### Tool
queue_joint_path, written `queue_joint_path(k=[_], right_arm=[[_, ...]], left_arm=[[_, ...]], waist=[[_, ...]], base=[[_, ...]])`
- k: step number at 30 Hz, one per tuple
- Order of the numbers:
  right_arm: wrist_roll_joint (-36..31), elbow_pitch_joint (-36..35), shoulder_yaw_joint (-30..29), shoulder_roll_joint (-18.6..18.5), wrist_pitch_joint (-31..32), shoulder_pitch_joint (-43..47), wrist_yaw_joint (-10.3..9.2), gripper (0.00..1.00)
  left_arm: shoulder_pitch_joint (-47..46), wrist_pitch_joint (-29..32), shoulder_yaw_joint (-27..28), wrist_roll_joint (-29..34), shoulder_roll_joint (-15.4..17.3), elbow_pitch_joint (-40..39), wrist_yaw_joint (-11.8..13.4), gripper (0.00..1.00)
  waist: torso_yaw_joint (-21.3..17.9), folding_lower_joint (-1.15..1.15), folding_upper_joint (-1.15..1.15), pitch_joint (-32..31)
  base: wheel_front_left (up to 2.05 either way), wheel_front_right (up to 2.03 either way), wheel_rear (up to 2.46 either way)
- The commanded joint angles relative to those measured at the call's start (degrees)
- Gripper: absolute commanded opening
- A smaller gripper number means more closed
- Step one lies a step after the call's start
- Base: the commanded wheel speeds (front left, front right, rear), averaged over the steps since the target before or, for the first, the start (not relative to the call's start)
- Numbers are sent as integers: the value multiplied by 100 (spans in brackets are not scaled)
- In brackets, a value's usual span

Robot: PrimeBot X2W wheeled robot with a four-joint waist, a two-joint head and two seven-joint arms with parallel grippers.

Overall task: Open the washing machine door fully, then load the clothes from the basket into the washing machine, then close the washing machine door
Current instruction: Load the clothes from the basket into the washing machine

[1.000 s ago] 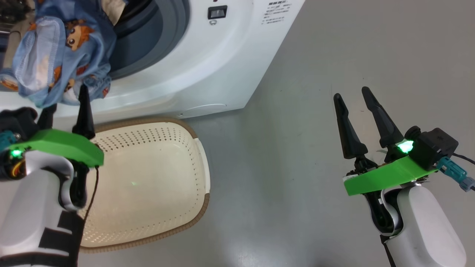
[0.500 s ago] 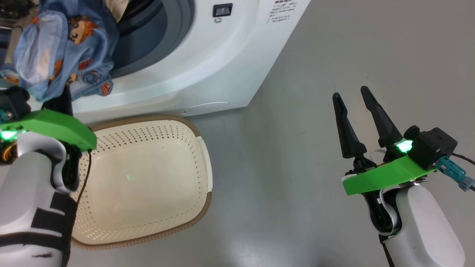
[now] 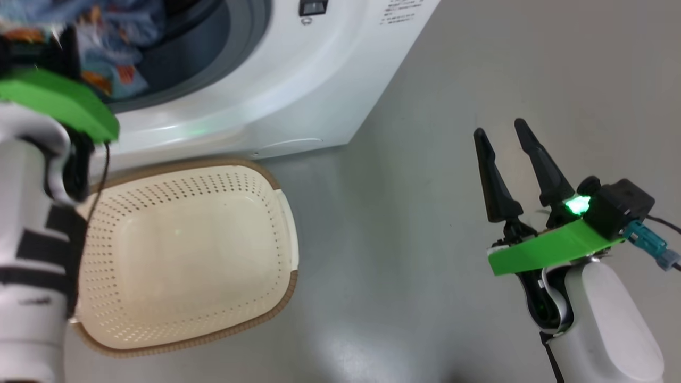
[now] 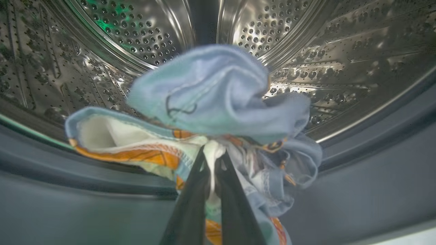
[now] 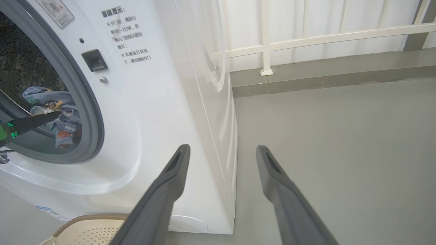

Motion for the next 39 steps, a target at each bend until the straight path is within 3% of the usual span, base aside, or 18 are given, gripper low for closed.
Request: queue_joint_path(k=[1,11,21,22,23,24,30,39], right_arm=[[-26,-147,128,35,-27,-60,9,100],[30,-208,157,162,-27,-204,9,100],[88,-217,201,234,-27,-186,9,100],[92,-221,205,236,-27,-185,9,100],[94,-223,209,239,-27,-187,9,100],[96,-225,214,240,-27,-190,9,100],[96,-205,210,245,-27,-186,9,100],[13,-200,159,246,-27,-210,9,100]], left_arm=[[-245,50,87,59,253,-25,-19,0],[-1554,174,-53,288,483,857,98,0],[-2445,151,-273,544,706,1497,157,0],[-2520,176,-296,563,715,1572,167,7],[-2588,217,-312,571,716,1653,174,47],[-2652,266,-341,590,719,1733,183,100],[-2911,430,-435,591,675,2141,142,100],[-2651,-224,-484,483,532,2347,17,100]], waist=[[-88,0,0,103],[-562,0,0,592],[-926,0,0,687],[-943,0,0,693],[-957,0,0,700],[-969,0,0,705],[-930,0,0,702],[-670,0,0,529]], base=[[0,0,0],[0,0,0],[0,0,0],[0,0,0],[0,0,0],[0,0,0],[0,0,0],[0,0,0]])
